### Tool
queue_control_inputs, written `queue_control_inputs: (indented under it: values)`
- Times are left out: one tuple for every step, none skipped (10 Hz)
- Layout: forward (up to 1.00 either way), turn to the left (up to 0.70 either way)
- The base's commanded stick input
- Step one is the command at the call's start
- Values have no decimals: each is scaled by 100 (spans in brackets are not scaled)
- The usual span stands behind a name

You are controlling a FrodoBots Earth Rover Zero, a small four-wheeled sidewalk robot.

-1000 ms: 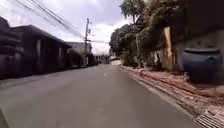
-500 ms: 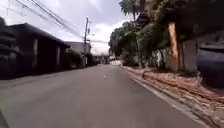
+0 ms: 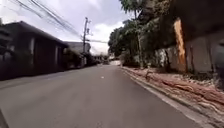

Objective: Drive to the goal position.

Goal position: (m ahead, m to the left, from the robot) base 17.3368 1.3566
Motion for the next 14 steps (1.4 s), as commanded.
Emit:
queue_control_inputs:
  values:
    - [70, 1]
    - [70, 1]
    - [70, 1]
    - [70, 1]
    - [70, 1]
    - [70, 1]
    - [70, 1]
    - [70, 1]
    - [70, 1]
    - [70, 1]
    - [70, 1]
    - [70, 1]
    - [70, 1]
    - [70, 1]
